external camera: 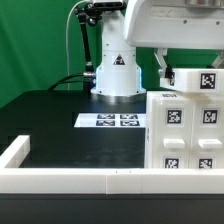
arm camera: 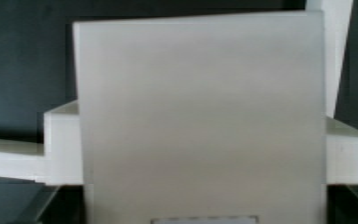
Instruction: Assemble cabinet
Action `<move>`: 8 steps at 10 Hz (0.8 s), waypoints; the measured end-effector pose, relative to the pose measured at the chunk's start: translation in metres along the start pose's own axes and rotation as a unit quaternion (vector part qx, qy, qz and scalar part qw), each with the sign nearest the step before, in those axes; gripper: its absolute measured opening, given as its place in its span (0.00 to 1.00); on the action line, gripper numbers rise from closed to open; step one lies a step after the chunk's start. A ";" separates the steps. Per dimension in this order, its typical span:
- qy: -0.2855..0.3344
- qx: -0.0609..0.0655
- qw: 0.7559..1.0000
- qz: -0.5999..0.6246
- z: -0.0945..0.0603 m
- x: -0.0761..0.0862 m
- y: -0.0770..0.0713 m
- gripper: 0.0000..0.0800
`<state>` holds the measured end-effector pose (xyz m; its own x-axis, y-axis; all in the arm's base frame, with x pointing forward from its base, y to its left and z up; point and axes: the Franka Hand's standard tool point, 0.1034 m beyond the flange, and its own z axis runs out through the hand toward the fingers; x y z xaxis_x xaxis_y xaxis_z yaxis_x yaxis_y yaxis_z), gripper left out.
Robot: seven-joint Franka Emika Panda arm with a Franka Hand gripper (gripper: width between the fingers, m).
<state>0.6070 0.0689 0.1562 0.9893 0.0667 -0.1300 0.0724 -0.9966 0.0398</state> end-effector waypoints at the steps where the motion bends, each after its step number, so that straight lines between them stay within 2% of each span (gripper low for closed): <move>1: 0.000 0.000 1.000 0.014 0.000 0.000 0.000 0.71; 5: 0.004 0.002 0.986 0.164 -0.001 0.001 -0.003 0.71; 8: 0.016 0.006 0.963 0.268 -0.002 0.005 -0.004 0.71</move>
Offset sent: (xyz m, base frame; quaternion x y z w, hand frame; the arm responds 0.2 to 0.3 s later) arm 0.0000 0.0000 0.0000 0.0000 0.0000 0.2571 0.9664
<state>0.6118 0.0730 0.1574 0.8879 -0.4557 -0.0633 -0.4505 -0.8891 0.0808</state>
